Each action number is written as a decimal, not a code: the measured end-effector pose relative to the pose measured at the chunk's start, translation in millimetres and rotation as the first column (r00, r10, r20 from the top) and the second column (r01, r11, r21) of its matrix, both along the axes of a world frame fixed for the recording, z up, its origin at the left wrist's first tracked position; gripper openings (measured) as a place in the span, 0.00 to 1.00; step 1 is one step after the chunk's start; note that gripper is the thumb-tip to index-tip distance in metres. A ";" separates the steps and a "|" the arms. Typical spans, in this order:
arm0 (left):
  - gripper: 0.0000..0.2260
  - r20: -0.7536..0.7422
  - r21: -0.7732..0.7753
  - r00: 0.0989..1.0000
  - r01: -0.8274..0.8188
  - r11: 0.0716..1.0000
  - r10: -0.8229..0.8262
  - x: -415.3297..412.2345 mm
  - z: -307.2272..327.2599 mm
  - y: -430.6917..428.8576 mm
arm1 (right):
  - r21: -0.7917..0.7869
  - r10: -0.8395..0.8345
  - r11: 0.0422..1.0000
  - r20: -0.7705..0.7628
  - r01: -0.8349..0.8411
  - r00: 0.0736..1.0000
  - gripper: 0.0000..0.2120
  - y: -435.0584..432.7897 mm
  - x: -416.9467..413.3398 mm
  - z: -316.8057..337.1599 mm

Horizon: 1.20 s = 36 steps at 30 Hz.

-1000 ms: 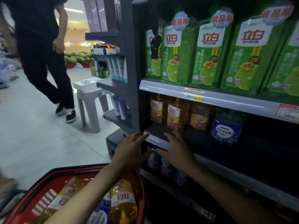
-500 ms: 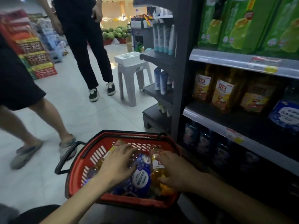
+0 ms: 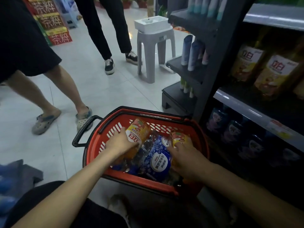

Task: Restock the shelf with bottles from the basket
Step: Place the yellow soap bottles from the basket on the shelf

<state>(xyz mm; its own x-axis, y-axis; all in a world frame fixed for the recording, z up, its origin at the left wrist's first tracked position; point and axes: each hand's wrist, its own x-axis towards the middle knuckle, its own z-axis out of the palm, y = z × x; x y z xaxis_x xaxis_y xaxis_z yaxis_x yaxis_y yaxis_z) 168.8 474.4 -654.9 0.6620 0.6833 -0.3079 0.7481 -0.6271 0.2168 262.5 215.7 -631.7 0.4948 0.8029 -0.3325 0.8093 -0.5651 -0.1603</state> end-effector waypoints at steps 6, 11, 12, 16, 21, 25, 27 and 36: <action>0.30 -0.028 -0.191 0.988 -0.157 0.969 0.155 9.1 3.9 11.7 | -0.033 0.061 0.998 0.031 -0.060 0.998 0.32 1.4 0.0 -8.4; 0.38 -0.025 -0.050 0.988 -0.153 0.987 0.152 9.9 14.0 -3.6 | -0.034 0.072 0.997 0.043 -0.070 0.997 0.33 -0.1 -2.1 -7.2; 0.42 -0.032 -0.005 0.990 -0.135 0.991 0.134 10.6 16.8 -9.3 | -0.034 0.074 0.997 0.048 -0.073 0.996 0.33 -0.5 -2.7 -6.7; 0.40 -0.020 0.159 1.000 0.003 0.987 0.001 12.9 21.6 -20.3 | -0.032 0.079 0.997 0.055 -0.077 0.995 0.34 -1.5 -3.8 -6.3; 0.30 0.035 0.241 0.993 0.100 0.965 -0.112 7.2 22.9 -17.5 | -0.021 0.055 0.998 0.060 -0.053 0.997 0.34 -2.7 0.2 -3.2; 0.23 -0.009 0.449 0.956 0.266 0.853 -0.293 3.3 33.3 -10.8 | 0.005 0.053 0.999 0.065 -0.053 0.996 0.37 -3.8 5.1 2.9; 0.23 -0.053 0.525 0.915 0.367 0.768 -0.401 0.9 38.7 -4.7 | 0.032 0.048 0.998 0.081 -0.051 0.996 0.37 -4.3 7.5 3.3; 0.41 -0.102 0.707 0.711 0.544 0.452 -0.696 -4.9 71.1 -19.2 | 0.268 -0.047 0.963 0.092 0.021 0.995 0.42 2.9 11.7 8.6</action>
